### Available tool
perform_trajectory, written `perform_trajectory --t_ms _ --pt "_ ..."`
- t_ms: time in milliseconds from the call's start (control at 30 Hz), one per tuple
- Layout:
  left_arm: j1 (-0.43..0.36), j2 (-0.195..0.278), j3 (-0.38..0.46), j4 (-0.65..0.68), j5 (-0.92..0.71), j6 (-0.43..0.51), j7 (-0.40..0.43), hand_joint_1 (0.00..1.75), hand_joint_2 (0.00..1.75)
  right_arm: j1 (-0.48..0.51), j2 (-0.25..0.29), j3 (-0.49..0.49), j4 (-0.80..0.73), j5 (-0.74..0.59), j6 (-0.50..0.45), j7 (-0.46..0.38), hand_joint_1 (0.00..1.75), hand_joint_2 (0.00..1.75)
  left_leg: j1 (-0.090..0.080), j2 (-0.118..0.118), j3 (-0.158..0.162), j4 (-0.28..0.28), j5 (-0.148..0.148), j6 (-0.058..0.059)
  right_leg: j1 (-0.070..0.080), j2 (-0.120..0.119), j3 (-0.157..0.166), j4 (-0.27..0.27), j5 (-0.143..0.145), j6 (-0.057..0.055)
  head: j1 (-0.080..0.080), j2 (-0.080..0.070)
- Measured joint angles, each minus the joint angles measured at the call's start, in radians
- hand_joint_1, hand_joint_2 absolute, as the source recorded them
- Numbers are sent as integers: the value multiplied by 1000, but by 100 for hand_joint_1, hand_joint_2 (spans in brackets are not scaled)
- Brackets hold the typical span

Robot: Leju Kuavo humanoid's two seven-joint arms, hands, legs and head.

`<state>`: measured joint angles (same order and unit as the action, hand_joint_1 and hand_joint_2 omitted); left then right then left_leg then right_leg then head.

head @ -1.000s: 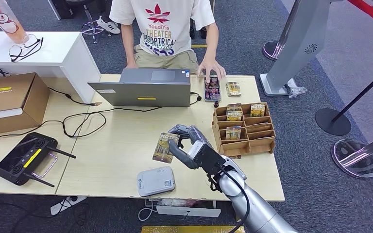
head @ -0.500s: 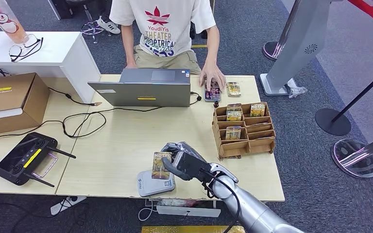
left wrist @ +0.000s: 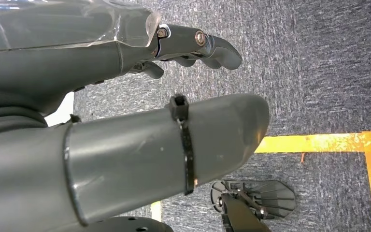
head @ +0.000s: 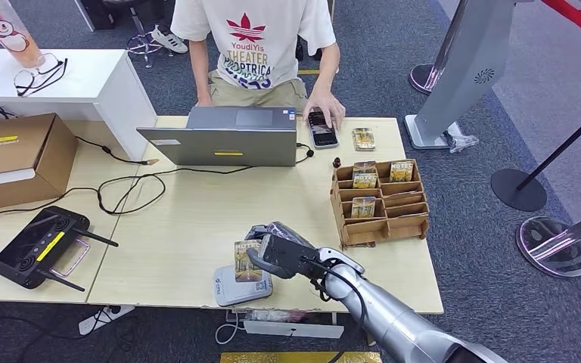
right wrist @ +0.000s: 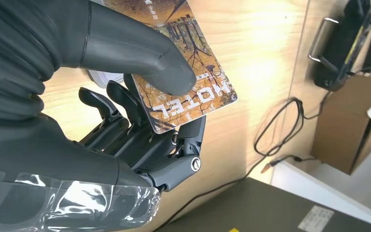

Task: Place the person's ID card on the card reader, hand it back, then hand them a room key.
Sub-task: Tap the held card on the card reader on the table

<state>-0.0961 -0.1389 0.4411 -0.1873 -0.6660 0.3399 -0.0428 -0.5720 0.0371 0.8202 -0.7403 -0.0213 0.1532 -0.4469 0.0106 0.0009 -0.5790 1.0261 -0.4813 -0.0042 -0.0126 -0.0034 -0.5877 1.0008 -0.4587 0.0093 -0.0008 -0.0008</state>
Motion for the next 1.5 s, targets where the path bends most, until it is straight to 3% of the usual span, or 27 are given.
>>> perform_trajectory --t_ms 600,1500 --pt "-9 0 -3 0 -6 -2 10 0 0 -73 60 92 205 -7 43 26 175 175 0 0 0 0 0 0 0 0 0 0 0 0 0 0" --pt "-10 0 -11 0 -15 -6 20 0 0 -101 59 97 327 -60 -10 47 175 175 0 0 0 0 0 0 0 0 0 0 0 0 0 0"
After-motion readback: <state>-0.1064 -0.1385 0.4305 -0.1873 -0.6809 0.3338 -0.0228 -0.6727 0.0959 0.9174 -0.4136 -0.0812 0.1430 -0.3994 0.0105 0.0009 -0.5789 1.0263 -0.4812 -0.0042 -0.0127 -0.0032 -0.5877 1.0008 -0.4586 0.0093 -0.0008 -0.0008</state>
